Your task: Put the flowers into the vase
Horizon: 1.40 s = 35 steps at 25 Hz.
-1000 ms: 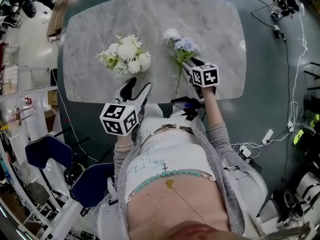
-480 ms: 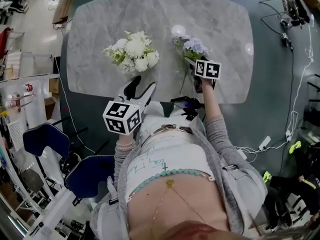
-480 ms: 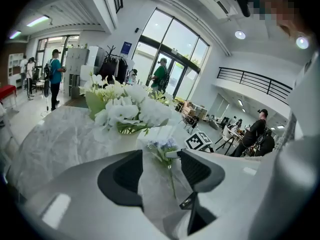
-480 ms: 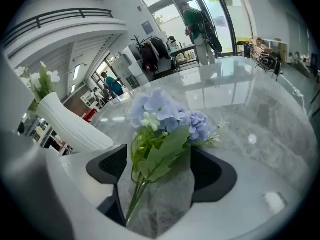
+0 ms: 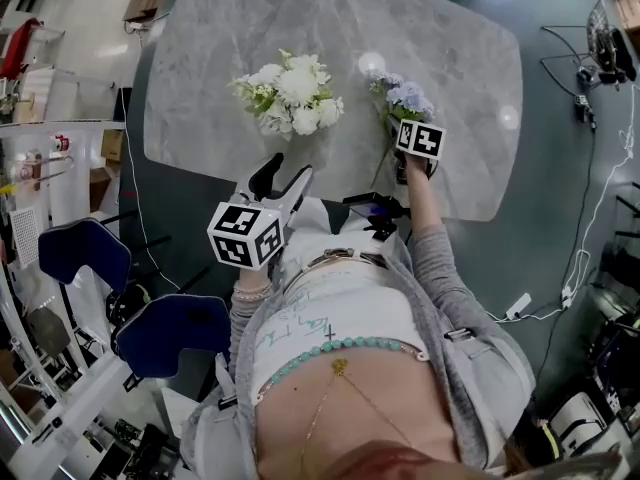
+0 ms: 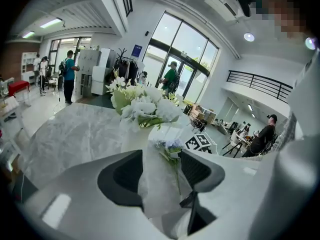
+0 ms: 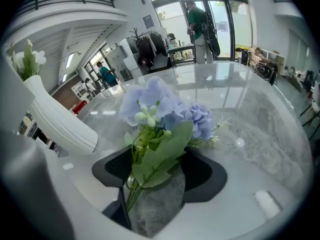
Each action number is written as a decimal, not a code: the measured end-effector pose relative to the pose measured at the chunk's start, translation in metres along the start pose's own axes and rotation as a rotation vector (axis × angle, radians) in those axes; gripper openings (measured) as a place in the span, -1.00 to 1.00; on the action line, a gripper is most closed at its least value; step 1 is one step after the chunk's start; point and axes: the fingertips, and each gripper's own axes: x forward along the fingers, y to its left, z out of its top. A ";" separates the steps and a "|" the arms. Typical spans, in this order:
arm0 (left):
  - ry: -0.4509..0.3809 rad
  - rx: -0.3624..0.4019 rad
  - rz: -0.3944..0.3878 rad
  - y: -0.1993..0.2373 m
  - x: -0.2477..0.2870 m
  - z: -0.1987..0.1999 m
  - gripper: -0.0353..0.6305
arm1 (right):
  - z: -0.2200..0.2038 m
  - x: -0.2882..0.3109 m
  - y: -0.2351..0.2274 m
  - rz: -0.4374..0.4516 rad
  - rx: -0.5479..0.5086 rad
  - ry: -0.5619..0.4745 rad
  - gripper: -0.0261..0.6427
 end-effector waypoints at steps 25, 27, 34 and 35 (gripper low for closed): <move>-0.067 -0.008 0.007 -0.011 -0.002 0.003 -0.16 | 0.071 -0.072 0.022 0.297 0.029 -0.406 -0.57; -0.074 -0.005 0.015 -0.012 -0.003 0.004 -0.16 | 0.083 -0.087 0.026 0.326 0.042 -0.455 -0.57; -0.026 0.126 0.072 -0.022 0.007 -0.002 -0.22 | 0.123 -0.139 0.047 0.418 0.040 -0.604 -0.58; -0.028 0.127 0.070 -0.025 0.009 -0.001 -0.22 | 0.129 -0.147 0.049 0.429 0.037 -0.624 -0.58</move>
